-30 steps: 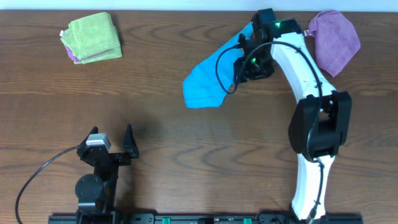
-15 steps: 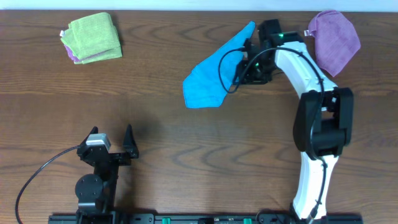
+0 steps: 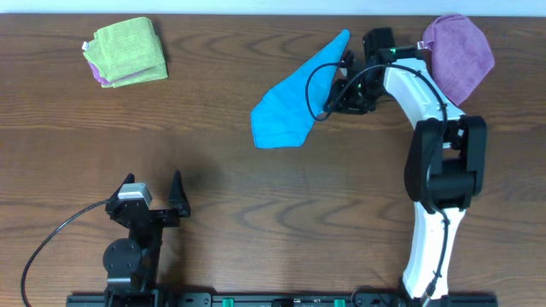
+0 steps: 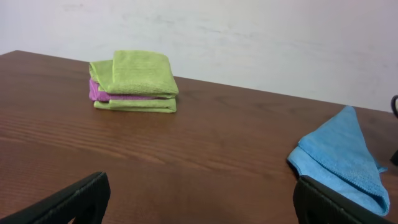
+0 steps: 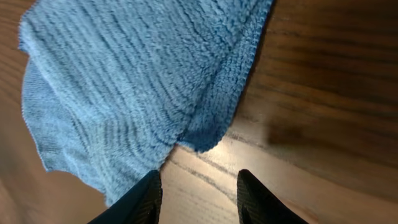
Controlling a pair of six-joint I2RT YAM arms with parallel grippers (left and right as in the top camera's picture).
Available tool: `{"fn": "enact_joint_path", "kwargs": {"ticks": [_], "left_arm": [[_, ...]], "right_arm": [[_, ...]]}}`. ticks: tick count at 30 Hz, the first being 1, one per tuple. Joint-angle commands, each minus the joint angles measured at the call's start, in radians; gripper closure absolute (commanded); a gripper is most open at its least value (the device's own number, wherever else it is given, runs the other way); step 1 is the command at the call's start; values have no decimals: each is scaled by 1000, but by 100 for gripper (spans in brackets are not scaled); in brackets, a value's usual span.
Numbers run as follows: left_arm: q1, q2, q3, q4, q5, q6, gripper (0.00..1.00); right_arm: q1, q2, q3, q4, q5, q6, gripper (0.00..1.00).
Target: Fold the cloth
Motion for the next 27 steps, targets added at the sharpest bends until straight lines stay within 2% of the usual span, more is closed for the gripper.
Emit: {"fn": "enact_joint_path", "kwargs": {"ticks": [1,21,27], "left_arm": [[-4,-6,-32,-24,-14,15,5],[-4,-6,-32,-24,-14,15,5],[-4,-6,-32,-24,-14,15,4]], "right_arm": [[2,27,-2,10,-24,22,61],[3,68,-2,97,-34,69,65],[9,68,-2,109,-34,82,73]]}}
